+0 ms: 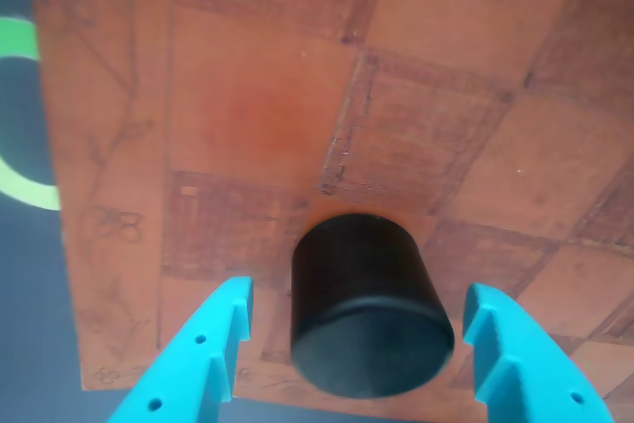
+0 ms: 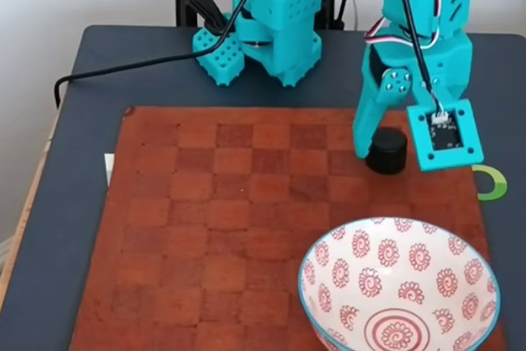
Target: Grasp a black cylinder and put it in the bin.
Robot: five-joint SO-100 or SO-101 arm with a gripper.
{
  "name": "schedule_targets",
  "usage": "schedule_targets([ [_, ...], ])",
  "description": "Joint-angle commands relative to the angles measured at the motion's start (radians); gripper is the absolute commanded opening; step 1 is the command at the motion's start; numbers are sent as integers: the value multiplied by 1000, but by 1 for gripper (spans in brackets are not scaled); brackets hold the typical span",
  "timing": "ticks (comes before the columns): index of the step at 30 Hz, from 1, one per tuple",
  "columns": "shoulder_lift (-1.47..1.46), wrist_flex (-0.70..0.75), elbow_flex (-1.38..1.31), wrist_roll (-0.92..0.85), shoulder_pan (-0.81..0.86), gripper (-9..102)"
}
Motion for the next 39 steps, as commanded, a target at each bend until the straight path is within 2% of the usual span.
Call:
schedule_targets([
  [1, 3, 6, -18, -9, 9, 26],
  [5, 8, -3, 20, -9, 14, 26],
  [12, 9, 2, 26, -9, 17, 17],
  [19, 15, 8, 25, -8, 31, 16],
  [26, 20, 26, 0, -8, 32, 11],
  [32, 20, 209, -153, -8, 58, 11],
  [39, 20, 499, -430, -9, 107, 11],
])
